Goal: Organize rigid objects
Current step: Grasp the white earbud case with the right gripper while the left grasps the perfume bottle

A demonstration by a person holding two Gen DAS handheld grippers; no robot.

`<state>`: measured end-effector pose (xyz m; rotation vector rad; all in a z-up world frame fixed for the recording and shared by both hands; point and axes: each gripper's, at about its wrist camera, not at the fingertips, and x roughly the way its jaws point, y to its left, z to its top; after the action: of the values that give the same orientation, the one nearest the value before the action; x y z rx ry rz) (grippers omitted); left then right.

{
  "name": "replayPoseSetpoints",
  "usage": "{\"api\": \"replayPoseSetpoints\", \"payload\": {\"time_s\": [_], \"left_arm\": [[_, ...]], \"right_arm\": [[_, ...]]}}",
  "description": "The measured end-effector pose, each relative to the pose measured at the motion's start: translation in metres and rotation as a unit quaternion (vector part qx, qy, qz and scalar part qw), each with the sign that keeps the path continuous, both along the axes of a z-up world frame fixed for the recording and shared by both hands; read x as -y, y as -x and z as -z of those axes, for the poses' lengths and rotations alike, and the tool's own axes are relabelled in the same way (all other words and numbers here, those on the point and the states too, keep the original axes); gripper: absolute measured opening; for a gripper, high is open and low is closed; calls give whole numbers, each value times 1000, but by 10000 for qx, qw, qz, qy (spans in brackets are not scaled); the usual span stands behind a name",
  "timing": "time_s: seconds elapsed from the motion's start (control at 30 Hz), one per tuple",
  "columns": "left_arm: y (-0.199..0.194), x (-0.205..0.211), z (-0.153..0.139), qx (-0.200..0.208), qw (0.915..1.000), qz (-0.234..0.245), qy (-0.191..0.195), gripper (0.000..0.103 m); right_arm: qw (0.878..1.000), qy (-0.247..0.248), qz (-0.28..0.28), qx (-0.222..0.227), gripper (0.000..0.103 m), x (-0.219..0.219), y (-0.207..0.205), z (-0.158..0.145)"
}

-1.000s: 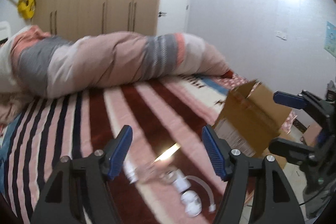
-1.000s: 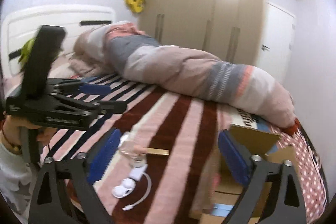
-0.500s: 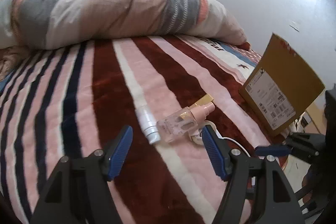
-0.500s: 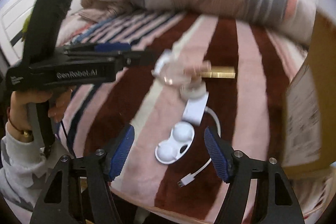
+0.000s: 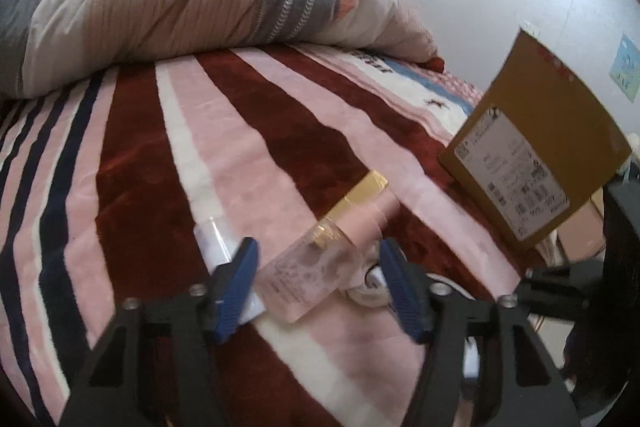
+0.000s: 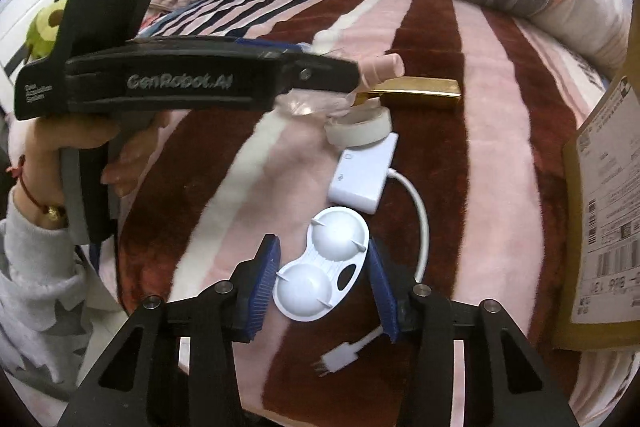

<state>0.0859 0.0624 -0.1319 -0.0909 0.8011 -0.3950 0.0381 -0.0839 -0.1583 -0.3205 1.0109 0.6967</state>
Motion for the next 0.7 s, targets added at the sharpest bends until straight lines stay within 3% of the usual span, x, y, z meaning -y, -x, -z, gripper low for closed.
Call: {"api": "replayPoseSetpoints", "payload": {"time_s": [0.27,0.53,0.63,0.7], "left_arm": [[18,1,-3,-90,9998,28,-178,35],[6,3,4,-134,9995,-127,-267,33],[-1,11,14,-235,9981,-102,-556,33],[-4,8,15,-211,9988,-159,-422,32]], "right_arm": [[9998,-62,168,-18,40,13,-4,-3],[9997,-65,218,76,40,16,-5,-7],[9998,-79,187,50,40,15,-7,-5],[9998,-74,165,44,40,14,-9,-4]]}}
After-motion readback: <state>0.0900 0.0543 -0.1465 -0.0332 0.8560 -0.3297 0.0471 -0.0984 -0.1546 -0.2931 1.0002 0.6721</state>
